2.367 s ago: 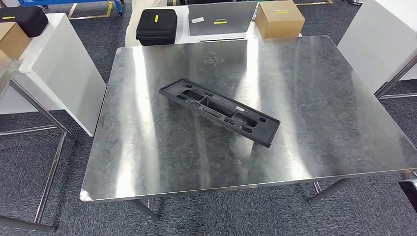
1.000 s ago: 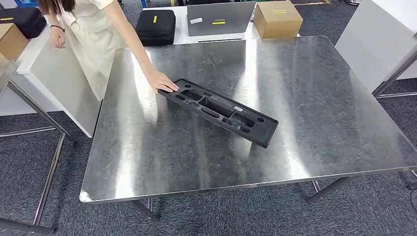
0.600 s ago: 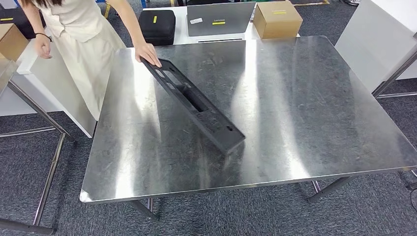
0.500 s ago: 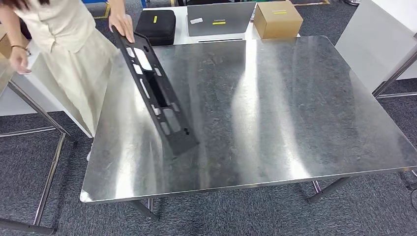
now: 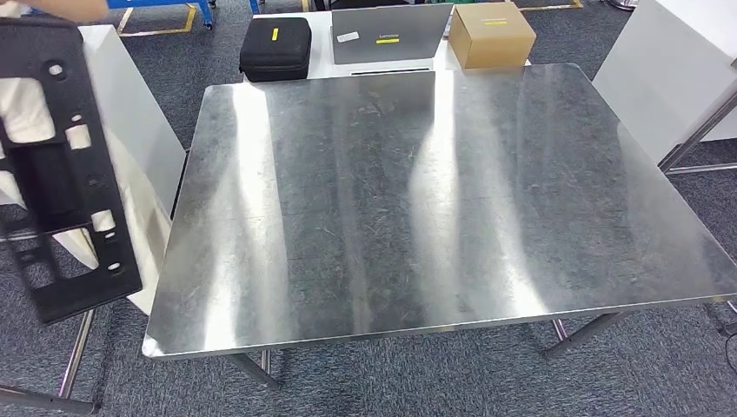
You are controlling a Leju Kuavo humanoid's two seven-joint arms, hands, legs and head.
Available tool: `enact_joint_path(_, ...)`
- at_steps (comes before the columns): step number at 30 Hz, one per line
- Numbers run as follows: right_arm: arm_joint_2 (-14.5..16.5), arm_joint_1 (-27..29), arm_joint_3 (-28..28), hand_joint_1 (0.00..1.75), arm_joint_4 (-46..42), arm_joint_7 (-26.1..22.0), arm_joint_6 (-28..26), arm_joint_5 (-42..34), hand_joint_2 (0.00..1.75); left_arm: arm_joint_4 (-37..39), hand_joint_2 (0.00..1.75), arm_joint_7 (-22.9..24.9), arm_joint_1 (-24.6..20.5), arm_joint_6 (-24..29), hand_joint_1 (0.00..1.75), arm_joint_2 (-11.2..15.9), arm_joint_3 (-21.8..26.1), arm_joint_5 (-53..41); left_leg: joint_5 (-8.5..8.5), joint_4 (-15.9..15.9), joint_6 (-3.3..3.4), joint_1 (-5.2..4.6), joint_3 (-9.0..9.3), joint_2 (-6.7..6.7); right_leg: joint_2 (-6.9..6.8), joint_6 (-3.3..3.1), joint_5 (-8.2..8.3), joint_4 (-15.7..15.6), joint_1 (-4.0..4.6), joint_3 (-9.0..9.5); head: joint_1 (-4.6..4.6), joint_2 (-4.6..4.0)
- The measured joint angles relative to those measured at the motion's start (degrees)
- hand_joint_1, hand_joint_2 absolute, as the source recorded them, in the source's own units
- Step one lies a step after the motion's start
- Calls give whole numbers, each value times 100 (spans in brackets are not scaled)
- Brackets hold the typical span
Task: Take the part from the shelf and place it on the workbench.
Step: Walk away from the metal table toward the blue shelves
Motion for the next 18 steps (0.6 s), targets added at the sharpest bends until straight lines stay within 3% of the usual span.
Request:
enact_joint_path(9, 28, 62, 436, 0, 31, 411, -86, 5, 175, 0, 0, 152, 26, 14, 0, 9, 0, -121, 0, 0, 0, 0, -1, 0, 0, 0, 0, 0, 0, -1, 0, 0)
enact_joint_path(13, 27, 93, 624, 0, 33, 532, -139, 5, 0, 0, 0, 219, 39, 74, 0, -9, -2, -156, -1, 0, 0, -2, -1, 0, 0, 0, 0, 0, -2, -1, 0, -1)
enact_joint_path(18, 27, 164, 1059, 0, 35, 805, -162, 5, 0, 0, 0, 326, 75, 86, 0, -36, -26, -235, -1, 0, 0, -2, 0, 0, 0, 0, 0, 0, -2, -1, 0, -1)
